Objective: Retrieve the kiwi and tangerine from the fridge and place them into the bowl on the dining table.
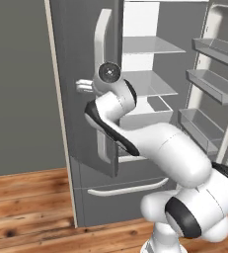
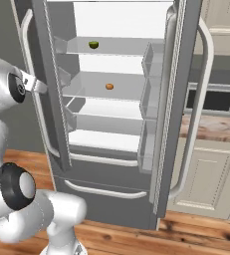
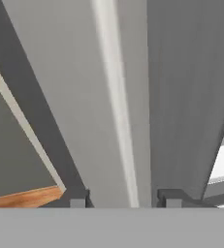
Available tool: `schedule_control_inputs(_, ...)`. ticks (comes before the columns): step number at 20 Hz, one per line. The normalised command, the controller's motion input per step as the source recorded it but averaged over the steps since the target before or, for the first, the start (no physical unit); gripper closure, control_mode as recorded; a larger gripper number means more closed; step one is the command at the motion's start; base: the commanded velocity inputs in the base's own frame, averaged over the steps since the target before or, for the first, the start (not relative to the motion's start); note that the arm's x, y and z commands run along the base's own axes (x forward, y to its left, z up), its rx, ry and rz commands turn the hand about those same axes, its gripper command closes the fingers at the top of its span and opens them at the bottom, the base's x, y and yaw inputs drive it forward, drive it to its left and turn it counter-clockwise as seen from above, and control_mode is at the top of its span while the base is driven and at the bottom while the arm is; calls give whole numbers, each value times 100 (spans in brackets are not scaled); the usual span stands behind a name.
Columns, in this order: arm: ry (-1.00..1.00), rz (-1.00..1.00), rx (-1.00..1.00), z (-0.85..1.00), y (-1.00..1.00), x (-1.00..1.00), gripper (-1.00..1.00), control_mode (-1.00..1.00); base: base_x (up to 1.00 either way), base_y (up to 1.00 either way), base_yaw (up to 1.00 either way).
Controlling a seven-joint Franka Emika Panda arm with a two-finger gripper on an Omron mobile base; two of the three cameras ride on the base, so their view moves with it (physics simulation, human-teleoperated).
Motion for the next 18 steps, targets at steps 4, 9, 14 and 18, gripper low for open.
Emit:
schedule_control_inputs(4,9,0,-5,11,97,-90,100,-100,0,0,0)
schedule_control_inputs(9,11,0,-6,27,82,-50,-100,-100,0,0,0)
schedule_control_inputs(14,5,0,-1,41,49,-59,-100,-100,0,0,0)
schedule_control_inputs(18,0,-1,2,26,7,-93,-100,-100,0,0,0)
